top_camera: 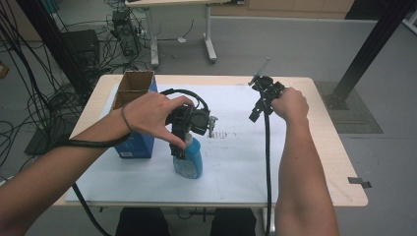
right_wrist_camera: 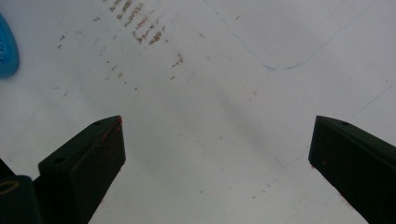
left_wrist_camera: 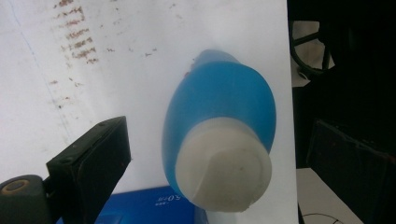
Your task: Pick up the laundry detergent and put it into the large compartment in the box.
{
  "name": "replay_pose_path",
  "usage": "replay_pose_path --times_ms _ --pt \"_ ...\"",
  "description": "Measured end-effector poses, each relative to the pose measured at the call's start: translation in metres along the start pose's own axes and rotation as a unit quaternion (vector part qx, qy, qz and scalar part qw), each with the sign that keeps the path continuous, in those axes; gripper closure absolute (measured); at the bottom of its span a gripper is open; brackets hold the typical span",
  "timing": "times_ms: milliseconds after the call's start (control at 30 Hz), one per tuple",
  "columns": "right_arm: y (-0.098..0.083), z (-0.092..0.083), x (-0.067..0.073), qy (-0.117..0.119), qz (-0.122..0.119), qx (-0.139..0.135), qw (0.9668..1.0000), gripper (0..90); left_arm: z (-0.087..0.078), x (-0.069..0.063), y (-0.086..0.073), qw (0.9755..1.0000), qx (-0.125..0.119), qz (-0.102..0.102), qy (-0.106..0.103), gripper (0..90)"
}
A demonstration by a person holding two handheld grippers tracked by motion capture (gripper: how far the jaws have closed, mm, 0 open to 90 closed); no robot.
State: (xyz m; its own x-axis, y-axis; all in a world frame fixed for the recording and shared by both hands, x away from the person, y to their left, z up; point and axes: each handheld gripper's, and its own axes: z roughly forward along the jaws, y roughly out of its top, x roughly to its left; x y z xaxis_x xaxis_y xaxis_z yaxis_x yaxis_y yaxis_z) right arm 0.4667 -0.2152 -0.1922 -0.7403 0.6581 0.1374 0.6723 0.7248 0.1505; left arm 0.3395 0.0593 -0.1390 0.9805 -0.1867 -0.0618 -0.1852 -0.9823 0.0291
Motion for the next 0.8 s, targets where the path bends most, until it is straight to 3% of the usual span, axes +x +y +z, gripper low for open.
replay_pose_path --times_ms 800 --pt "-0.002 -0.0006 -0.0021 0.001 0.002 0.0 1.0 3.8 0.0003 -0.0008 0.0032 1.0 0.003 0.003 -0.001 6.3"
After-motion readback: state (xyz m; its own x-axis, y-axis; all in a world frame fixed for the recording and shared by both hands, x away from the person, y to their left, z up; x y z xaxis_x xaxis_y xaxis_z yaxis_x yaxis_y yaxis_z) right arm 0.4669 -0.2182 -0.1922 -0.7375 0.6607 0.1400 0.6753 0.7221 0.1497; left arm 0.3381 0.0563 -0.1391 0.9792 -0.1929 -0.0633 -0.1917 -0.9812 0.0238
